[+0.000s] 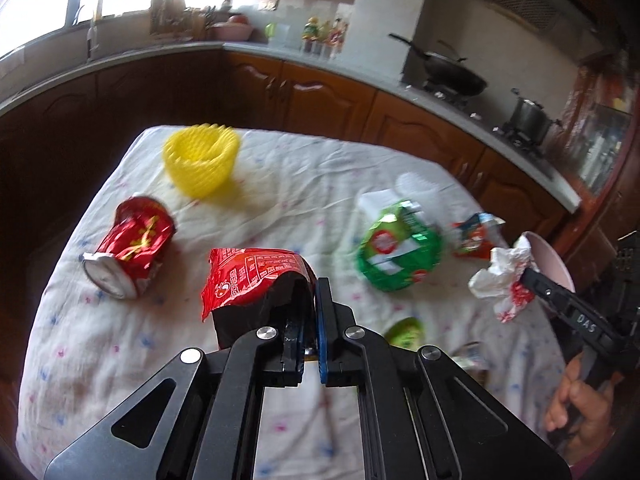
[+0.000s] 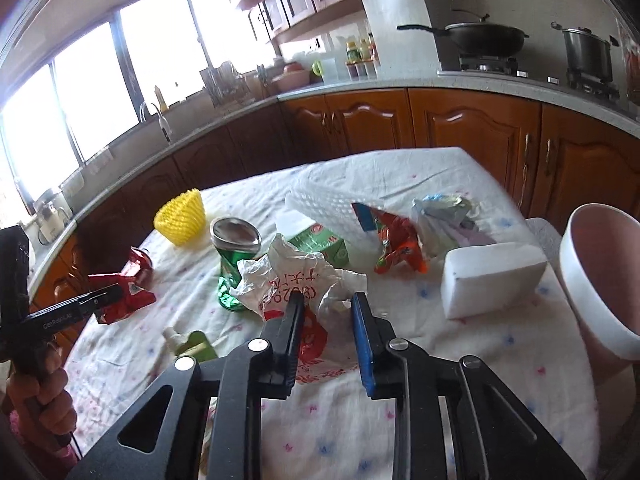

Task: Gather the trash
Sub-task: 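Carry both bags over the pink bucket and open both tools to drop them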

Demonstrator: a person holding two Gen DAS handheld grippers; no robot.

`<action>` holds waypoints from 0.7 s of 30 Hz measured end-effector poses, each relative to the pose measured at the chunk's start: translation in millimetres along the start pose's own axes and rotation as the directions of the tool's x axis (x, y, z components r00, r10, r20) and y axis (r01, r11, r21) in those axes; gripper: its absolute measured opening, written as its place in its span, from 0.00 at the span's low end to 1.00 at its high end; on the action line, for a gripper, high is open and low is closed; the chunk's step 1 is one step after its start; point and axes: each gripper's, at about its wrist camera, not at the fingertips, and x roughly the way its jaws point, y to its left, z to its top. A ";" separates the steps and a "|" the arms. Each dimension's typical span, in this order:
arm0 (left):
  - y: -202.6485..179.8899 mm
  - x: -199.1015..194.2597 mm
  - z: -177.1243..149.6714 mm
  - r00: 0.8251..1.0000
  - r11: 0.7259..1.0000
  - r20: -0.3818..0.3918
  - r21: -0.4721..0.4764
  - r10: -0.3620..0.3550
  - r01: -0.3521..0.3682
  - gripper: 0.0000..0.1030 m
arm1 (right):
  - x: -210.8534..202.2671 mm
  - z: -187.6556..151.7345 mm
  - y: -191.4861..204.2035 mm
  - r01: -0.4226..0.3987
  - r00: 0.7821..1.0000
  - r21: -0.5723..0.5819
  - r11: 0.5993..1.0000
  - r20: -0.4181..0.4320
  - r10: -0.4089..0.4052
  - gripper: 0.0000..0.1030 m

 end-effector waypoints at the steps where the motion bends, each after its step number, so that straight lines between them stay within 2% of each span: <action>1: -6.0 -2.8 1.2 1.000 1.000 0.006 0.009 -0.015 0.015 0.03 | -3.4 0.0 -0.1 0.000 1.000 0.002 1.000 0.007 0.000 0.24; 12: -75.8 -3.5 5.9 0.991 0.985 -0.006 0.104 -0.135 0.135 0.03 | -46.7 -2.5 -25.3 0.017 0.997 0.048 0.999 0.073 -0.020 0.24; 21: -142.8 6.5 9.5 0.968 0.950 -0.040 0.185 -0.249 0.252 0.03 | -80.3 -5.3 -64.5 0.080 0.989 0.107 0.991 0.115 -0.092 0.24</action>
